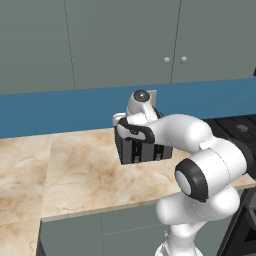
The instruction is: Start the toaster. Once the lever pops up, take the bread to the plate on the dining counter.
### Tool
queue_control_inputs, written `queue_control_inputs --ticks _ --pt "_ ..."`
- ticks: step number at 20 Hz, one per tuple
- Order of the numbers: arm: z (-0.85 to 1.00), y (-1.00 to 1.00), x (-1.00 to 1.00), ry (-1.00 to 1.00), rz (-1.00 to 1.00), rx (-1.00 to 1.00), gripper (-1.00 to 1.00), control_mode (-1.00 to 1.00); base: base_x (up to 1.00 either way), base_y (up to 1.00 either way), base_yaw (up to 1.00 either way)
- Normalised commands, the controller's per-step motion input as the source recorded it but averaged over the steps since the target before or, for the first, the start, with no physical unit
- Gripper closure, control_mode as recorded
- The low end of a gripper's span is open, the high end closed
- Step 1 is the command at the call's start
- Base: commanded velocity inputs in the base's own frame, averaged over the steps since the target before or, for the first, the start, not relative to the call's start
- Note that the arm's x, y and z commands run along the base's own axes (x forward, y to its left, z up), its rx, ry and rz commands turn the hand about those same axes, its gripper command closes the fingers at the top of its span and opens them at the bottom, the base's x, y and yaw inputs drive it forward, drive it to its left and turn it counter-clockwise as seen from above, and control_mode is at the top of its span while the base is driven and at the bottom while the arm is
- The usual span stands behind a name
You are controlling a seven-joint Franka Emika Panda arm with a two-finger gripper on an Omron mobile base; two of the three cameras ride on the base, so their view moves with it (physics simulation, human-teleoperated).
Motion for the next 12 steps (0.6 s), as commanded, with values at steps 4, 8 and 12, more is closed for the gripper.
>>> queue_control_inputs --ticks 4,8,12 --pt "0.0 0.0 0.0 0.0 0.0 0.0 -1.0 -1.0 0.0 0.0 0.0" --pt "0.0 0.0 0.0 0.0 0.0 0.0 -1.0 -1.0 0.0 0.0 0.0" --pt "0.0 0.0 0.0 0.0 0.0 0.0 -1.0 -1.0 0.0 0.0 0.0"
